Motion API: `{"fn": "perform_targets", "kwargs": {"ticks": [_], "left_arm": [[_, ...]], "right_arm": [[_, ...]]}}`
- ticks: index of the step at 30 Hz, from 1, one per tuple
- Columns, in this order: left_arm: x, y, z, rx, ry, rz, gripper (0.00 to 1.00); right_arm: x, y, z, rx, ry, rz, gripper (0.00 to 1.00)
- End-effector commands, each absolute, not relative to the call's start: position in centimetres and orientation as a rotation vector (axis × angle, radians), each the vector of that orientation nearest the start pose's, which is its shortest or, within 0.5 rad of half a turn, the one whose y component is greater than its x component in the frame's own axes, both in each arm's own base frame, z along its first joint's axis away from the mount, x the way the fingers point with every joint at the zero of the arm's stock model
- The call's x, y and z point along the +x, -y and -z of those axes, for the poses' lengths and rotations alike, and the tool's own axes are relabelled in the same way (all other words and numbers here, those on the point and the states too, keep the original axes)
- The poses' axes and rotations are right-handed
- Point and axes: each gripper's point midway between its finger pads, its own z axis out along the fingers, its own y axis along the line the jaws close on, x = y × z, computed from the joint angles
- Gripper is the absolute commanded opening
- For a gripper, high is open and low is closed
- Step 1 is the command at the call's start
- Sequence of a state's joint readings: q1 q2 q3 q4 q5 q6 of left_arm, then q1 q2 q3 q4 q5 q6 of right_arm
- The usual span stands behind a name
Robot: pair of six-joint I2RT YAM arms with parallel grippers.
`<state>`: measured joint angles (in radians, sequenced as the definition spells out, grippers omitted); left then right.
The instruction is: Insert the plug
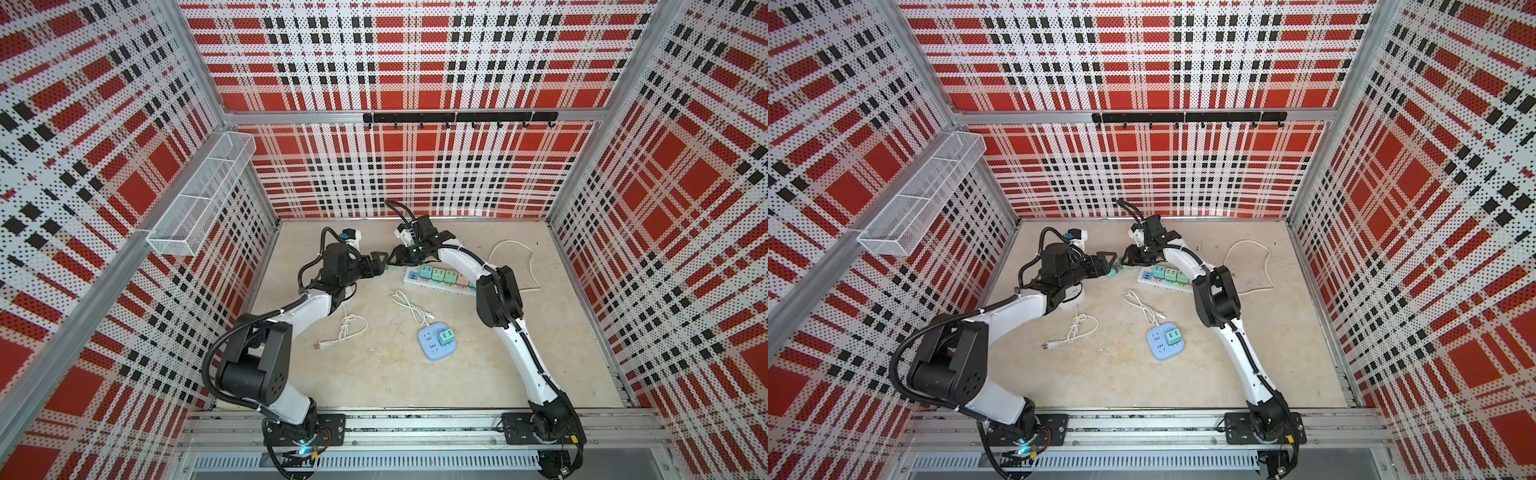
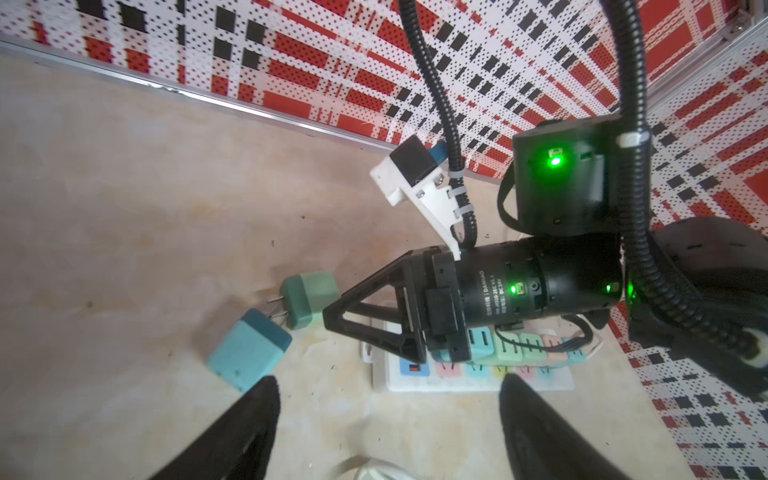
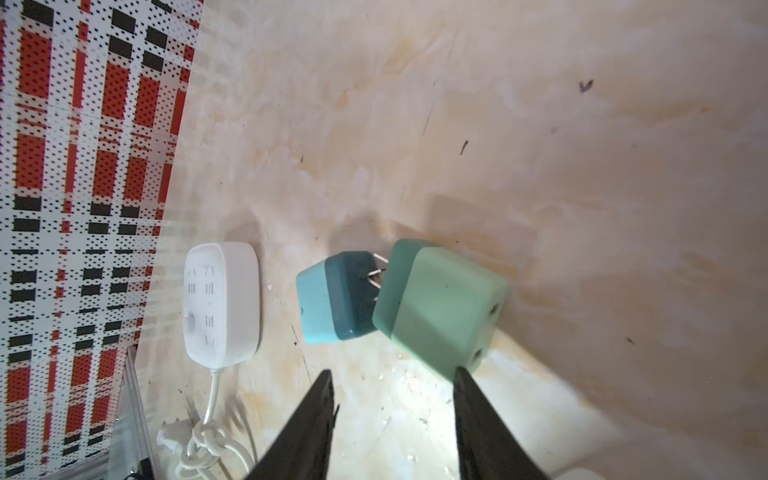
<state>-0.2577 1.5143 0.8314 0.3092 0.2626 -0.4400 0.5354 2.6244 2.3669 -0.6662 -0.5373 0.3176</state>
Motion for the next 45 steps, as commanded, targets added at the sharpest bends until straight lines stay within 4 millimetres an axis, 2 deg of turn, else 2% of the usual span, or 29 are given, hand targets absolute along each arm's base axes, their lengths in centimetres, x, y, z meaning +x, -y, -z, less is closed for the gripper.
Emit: {"fn": "perform_targets", "kwargs": {"ticks": [1, 6, 11, 15, 17, 21, 26, 30, 35, 41, 45], "left_arm": [[42.6, 13.2, -20.3, -0.071, -1.909, 0.585, 0.86], [40.4, 10.3, -21.7, -0.151, -1.84, 0.531, 0.88], [39.2, 8.9, -22.3, -0.172, -1.812, 0.507, 0.91], [39.0, 8.6, -22.2, -0.178, -1.81, 0.505, 0.91], [39.1, 8.5, -22.3, -0.183, -1.801, 0.502, 0.91], [39.5, 8.8, -22.0, -0.166, -1.813, 0.509, 0.91], [40.2, 9.4, -21.4, -0.155, -1.823, 0.536, 0.91], [41.5, 10.5, -21.1, -0.118, -1.845, 0.567, 0.92], [43.2, 11.7, -19.7, -0.103, -1.9, 0.619, 0.92], [43.8, 12.7, -18.8, -0.084, -1.928, 0.666, 0.92], [43.6, 12.7, -18.1, -0.081, -1.942, 0.667, 0.91]], "right_arm": [[49.2, -40.4, -4.7, -0.613, -2.566, -0.946, 0.49], [48.2, -40.6, -5.2, -0.64, -2.568, -0.861, 0.48], [49.9, -39.4, -7.9, -0.565, -2.463, -0.734, 0.51], [51.8, -39.7, -9.3, -0.503, -2.368, -0.718, 0.5], [52.9, -40.1, -9.1, -0.475, -2.337, -0.719, 0.54], [54.3, -41.2, -8.1, -0.465, -2.334, -0.725, 0.54], [54.3, -42.5, -6.8, -0.468, -2.356, -0.751, 0.58], [53.7, -42.3, -5.3, -0.441, -2.419, -0.762, 0.57], [52.2, -42.0, -4.2, -0.442, -2.488, -0.785, 0.53], [50.2, -40.5, -2.6, -0.437, -2.597, -0.733, 0.46], [48.2, -39.8, -2.0, -0.464, -2.624, -0.709, 0.44]]}}
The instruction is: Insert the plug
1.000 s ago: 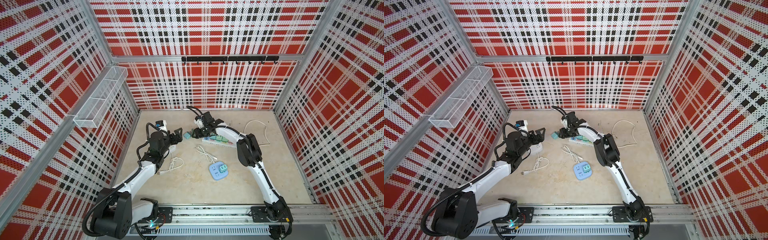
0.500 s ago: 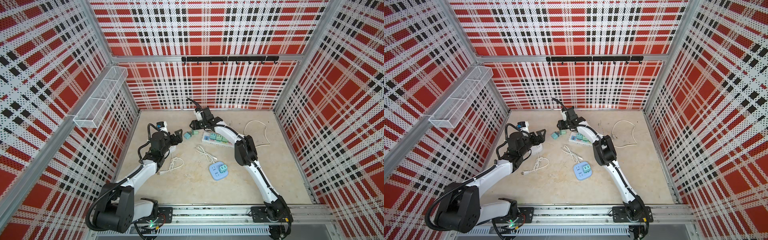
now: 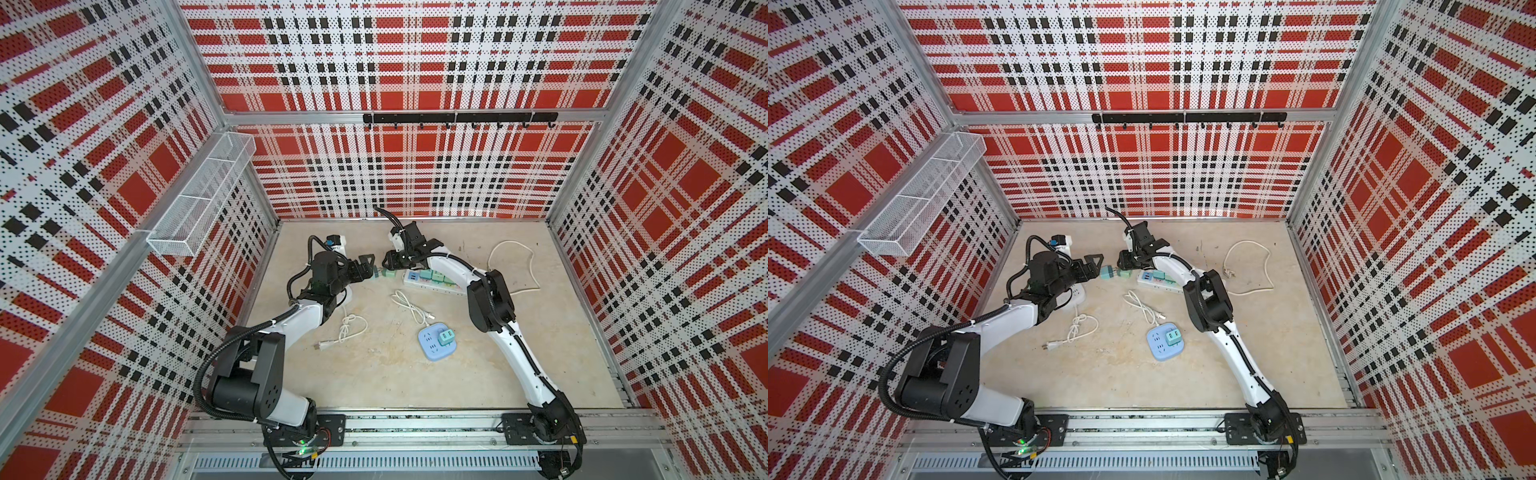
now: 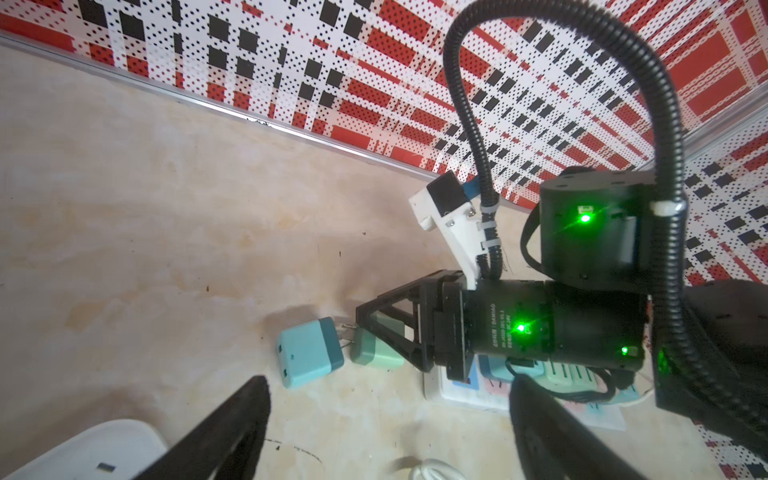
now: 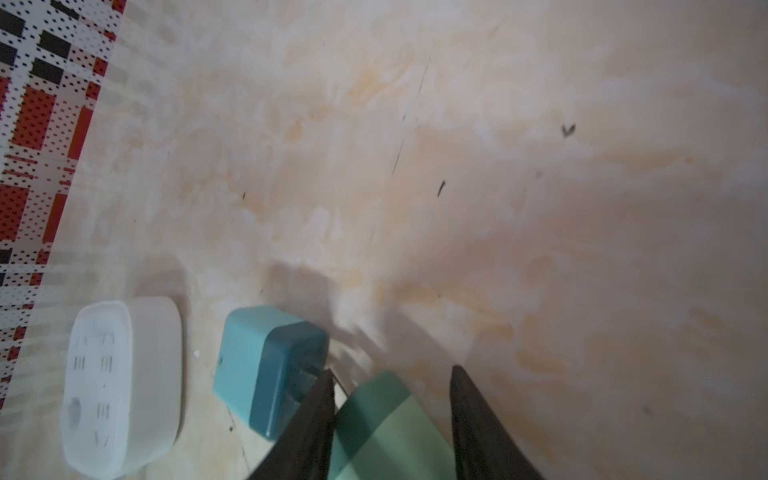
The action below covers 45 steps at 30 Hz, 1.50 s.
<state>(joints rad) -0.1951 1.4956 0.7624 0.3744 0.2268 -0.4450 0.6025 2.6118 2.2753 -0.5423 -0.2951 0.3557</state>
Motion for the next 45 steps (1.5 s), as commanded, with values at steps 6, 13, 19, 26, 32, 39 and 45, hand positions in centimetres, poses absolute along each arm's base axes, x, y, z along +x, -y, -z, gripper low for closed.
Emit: {"fn": "perform_targets", "kwargs": {"ticks": [6, 13, 19, 26, 32, 39, 45], "left_arm": [[42.6, 12.6, -18.2, -0.074, -1.939, 0.67, 0.91], [40.6, 12.0, -18.6, -0.078, -1.92, 0.656, 0.91], [38.0, 10.1, -19.1, -0.139, -1.875, 0.612, 0.92], [33.9, 7.0, -20.2, -0.217, -1.839, 0.499, 0.93], [31.7, 6.5, -21.6, -0.208, -1.805, 0.5, 0.95], [30.8, 6.9, -22.2, -0.189, -1.796, 0.528, 0.95], [31.0, 6.9, -22.2, -0.19, -1.802, 0.529, 0.96]], "right_arm": [[44.6, -40.0, -1.9, -0.574, -2.638, -0.662, 0.39], [40.1, -41.9, -1.6, -0.742, -2.635, -0.651, 0.39], [35.7, -44.7, -1.3, -0.92, -2.6, -0.637, 0.41], [31.5, -46.7, -1.3, -1.05, -2.56, -0.647, 0.46], [28.0, -46.3, -2.1, -1.114, -2.536, -0.587, 0.55], [26.6, -43.8, -4.4, -1.047, -2.502, -0.513, 0.7], [24.0, -44.2, -5.8, -1.081, -2.458, -0.535, 0.75]]}}
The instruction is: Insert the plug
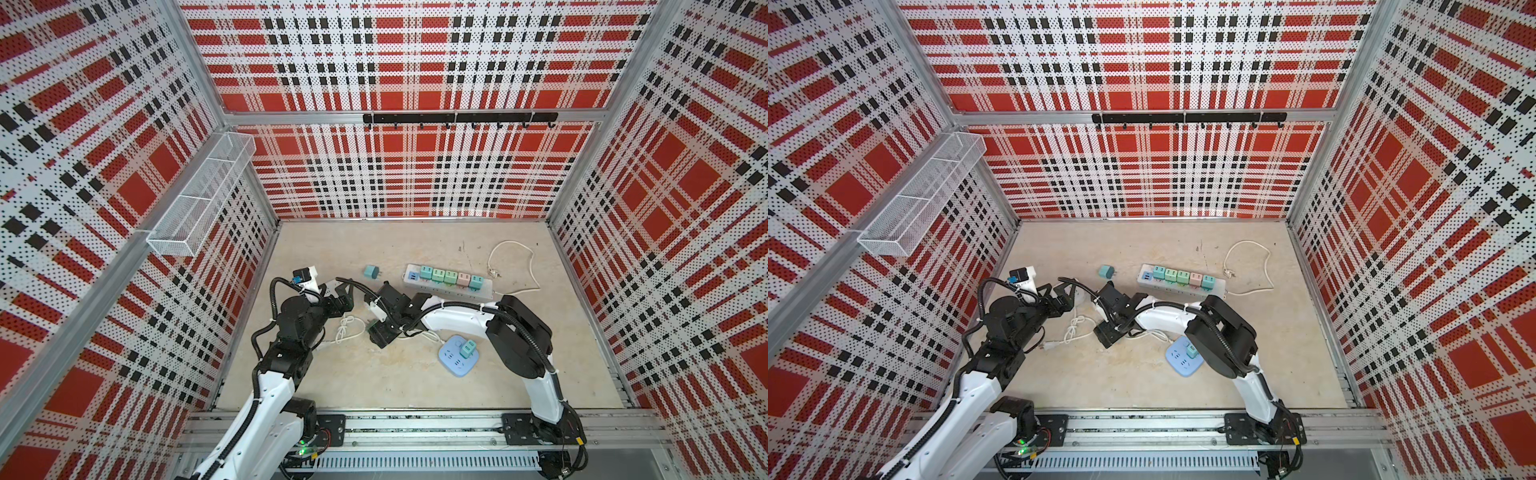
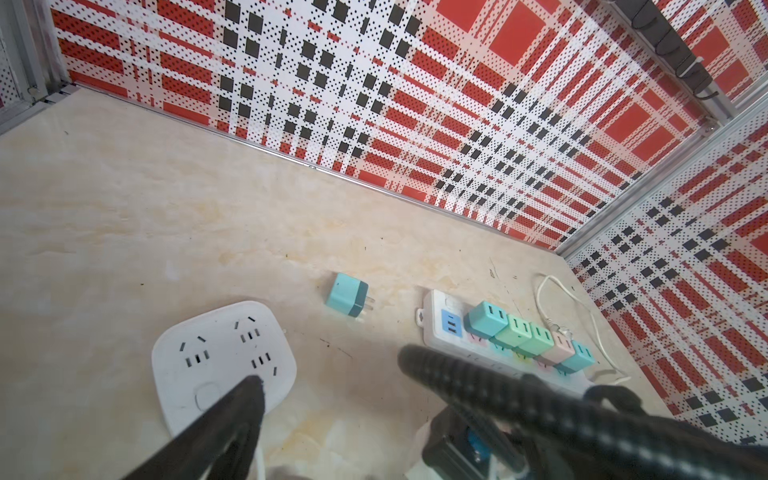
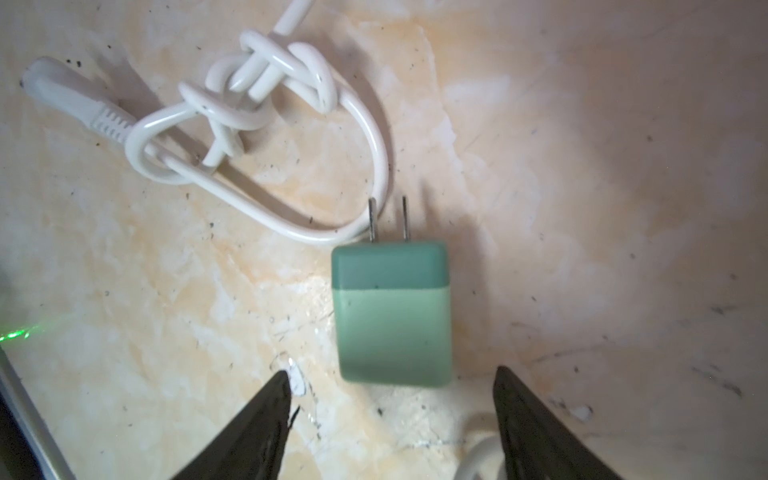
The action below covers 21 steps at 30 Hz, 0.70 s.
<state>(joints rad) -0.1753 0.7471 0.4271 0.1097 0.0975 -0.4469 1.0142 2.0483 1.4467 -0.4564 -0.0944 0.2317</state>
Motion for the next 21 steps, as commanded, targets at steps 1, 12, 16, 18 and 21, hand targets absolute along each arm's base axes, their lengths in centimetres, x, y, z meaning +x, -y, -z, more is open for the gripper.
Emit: {"fn": "perform_targets", "kwargs": {"ticks": [1, 12, 16, 18, 21], "left_arm": [[31.1, 6.8, -22.1, -0.194, -1.806, 0.526, 0.96], [31.1, 6.6, -21.8, -0.206, -1.809, 0.518, 0.95], [31.2, 6.7, -21.7, -0.206, -1.815, 0.522, 0.96], [31.1, 6.7, -21.6, -0.204, -1.818, 0.526, 0.96], [31.1, 6.8, -21.8, -0.203, -1.813, 0.53, 0.96]], "right_arm": [[23.6, -44.1, -5.6, -1.084, -2.468, -0.522, 0.73], [19.4, -42.9, -4.9, -1.078, -2.535, -0.551, 0.61], [20.1, -40.2, -3.6, -0.989, -2.589, -0.452, 0.53], [20.9, -39.1, -3.0, -0.948, -2.61, -0.422, 0.52], [23.1, -37.6, -1.8, -0.863, -2.651, -0.388, 0.47]]}}
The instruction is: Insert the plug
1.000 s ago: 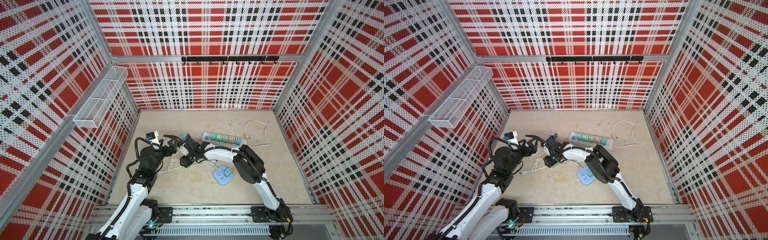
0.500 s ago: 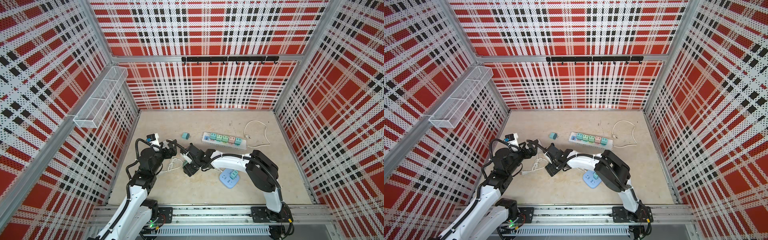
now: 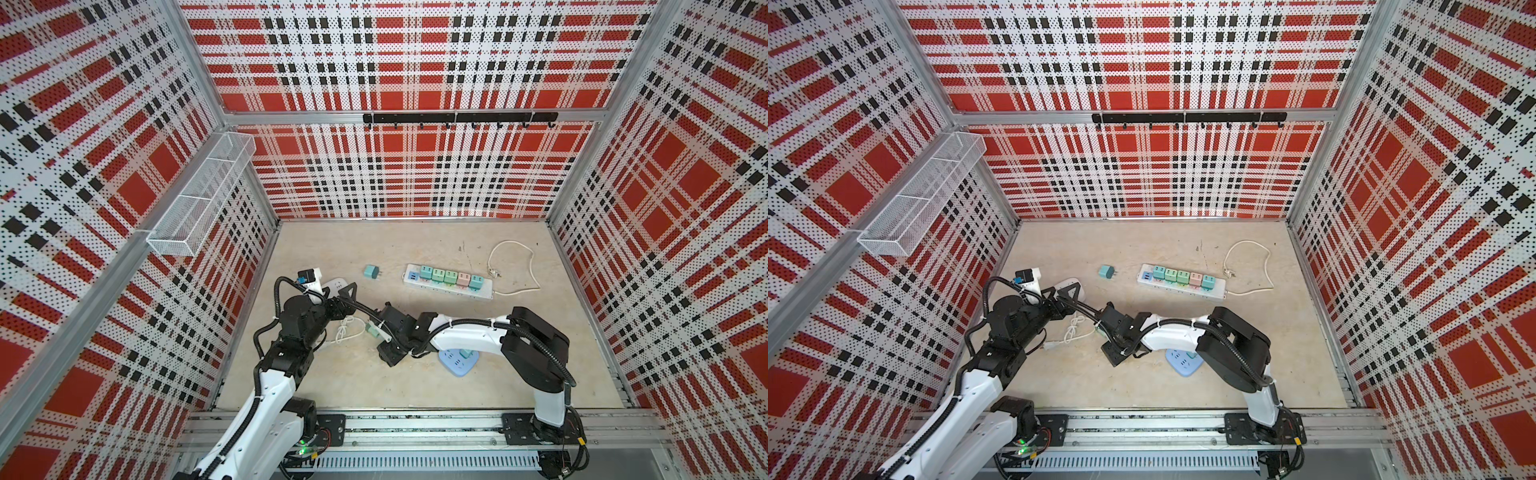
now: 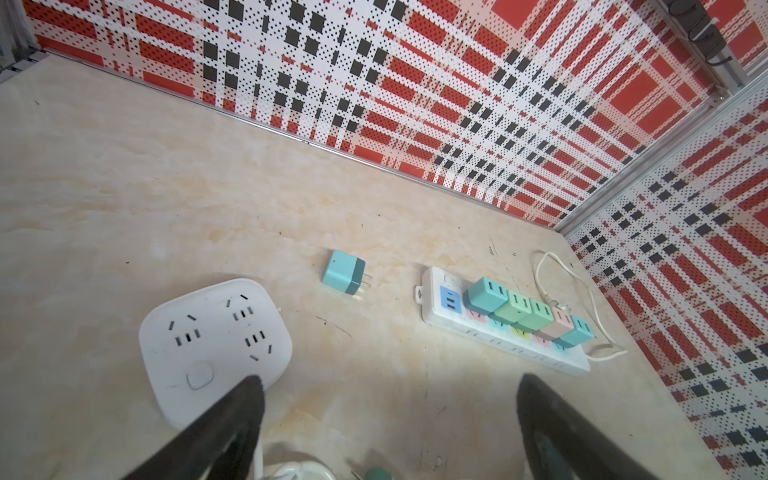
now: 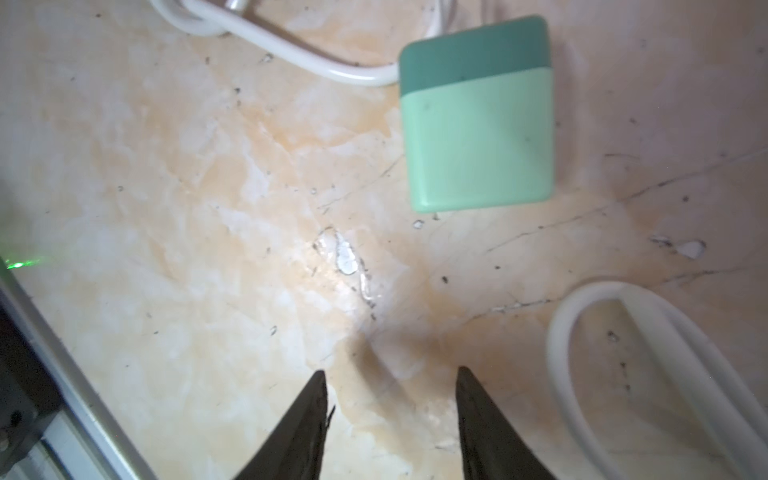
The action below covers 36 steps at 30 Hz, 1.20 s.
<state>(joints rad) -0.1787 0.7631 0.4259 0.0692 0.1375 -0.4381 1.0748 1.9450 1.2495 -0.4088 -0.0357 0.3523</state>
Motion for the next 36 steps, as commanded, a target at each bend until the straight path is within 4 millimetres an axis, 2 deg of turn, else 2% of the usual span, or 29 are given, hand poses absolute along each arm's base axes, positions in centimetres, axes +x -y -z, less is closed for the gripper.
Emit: {"fn": "perform_targets", "kwargs": {"ticks": [1, 9, 13, 17, 19, 23, 29, 32, 36], "left_arm": [[31.1, 6.8, -21.8, -0.202, -1.813, 0.529, 0.96], [31.1, 6.5, -21.9, -0.208, -1.809, 0.526, 0.96], [31.1, 6.3, -21.9, -0.212, -1.807, 0.527, 0.96], [31.1, 5.9, -21.8, -0.224, -1.806, 0.52, 0.96], [31.0, 5.8, -21.8, -0.225, -1.804, 0.519, 0.96], [31.0, 5.6, -22.0, -0.226, -1.8, 0.522, 0.96], [30.8, 5.6, -22.2, -0.23, -1.793, 0.533, 0.96], [30.7, 5.6, -22.2, -0.232, -1.788, 0.534, 0.96], [30.6, 5.4, -22.4, -0.235, -1.782, 0.535, 0.96]], "right_arm": [[23.9, -37.1, -1.5, -0.838, -2.659, -0.372, 0.46], [30.8, -34.3, 0.6, -0.689, -2.663, -0.295, 0.43], [33.9, -31.6, 1.5, -0.614, -2.673, -0.229, 0.42], [35.9, -29.5, 1.4, -0.531, -2.672, -0.231, 0.43], [36.5, -29.4, 0.9, -0.519, -2.659, -0.234, 0.43], [36.0, -31.6, -1.3, -0.554, -2.605, -0.325, 0.46], [33.7, -36.9, -5.7, -0.65, -2.504, -0.384, 0.5], [34.0, -38.4, -6.7, -0.62, -2.5, -0.409, 0.5], [34.9, -39.7, -6.7, -0.584, -2.508, -0.421, 0.44]]}}
